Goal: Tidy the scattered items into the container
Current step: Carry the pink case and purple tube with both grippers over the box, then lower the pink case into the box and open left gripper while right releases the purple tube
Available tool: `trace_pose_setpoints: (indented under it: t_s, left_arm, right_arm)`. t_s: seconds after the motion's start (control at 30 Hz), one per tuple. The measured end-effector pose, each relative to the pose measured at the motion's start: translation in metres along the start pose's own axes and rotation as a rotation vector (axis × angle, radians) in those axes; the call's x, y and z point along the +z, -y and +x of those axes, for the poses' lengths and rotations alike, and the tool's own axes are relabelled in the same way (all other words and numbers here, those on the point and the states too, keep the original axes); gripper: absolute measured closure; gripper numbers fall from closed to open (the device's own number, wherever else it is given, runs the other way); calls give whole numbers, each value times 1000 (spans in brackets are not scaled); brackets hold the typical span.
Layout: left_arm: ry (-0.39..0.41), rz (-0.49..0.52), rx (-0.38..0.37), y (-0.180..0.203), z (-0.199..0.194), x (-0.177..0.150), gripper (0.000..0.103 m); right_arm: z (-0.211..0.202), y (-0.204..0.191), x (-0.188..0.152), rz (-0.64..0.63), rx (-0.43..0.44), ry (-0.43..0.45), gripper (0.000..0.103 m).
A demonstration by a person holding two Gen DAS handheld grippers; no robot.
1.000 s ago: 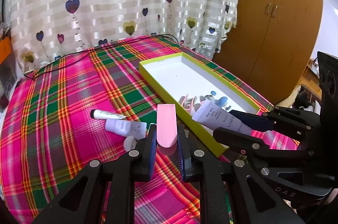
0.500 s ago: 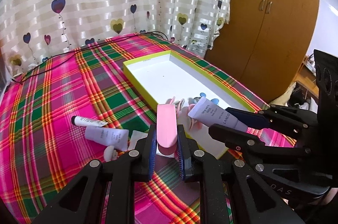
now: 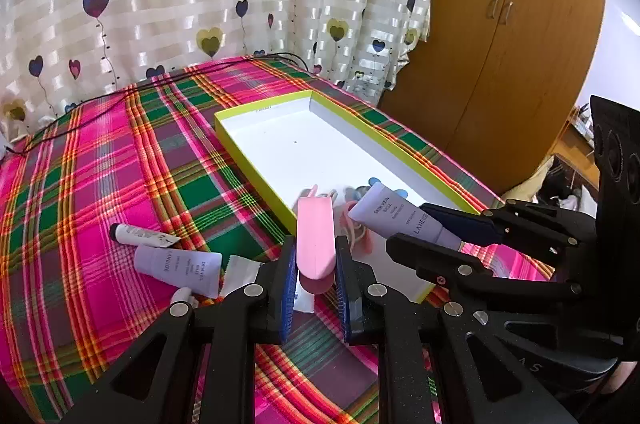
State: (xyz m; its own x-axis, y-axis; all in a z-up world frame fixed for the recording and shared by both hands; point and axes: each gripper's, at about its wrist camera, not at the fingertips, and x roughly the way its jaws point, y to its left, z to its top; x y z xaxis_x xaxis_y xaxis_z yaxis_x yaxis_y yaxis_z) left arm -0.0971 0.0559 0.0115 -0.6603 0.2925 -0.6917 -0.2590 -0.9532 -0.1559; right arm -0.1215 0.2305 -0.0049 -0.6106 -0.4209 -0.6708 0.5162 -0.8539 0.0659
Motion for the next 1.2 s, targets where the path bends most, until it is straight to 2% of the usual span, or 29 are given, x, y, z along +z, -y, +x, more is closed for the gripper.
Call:
trace_pose_setpoints:
  t_s: [0.8,1.2]
  left_arm:
    - [-50,-43,-57,14,30,5,85]
    - [-78,-62,-59,18,47,4,85]
  right_arm:
    - [10,25,-4,47,-52,-24,73]
    - [20,37,-8,71,-71,-62,73]
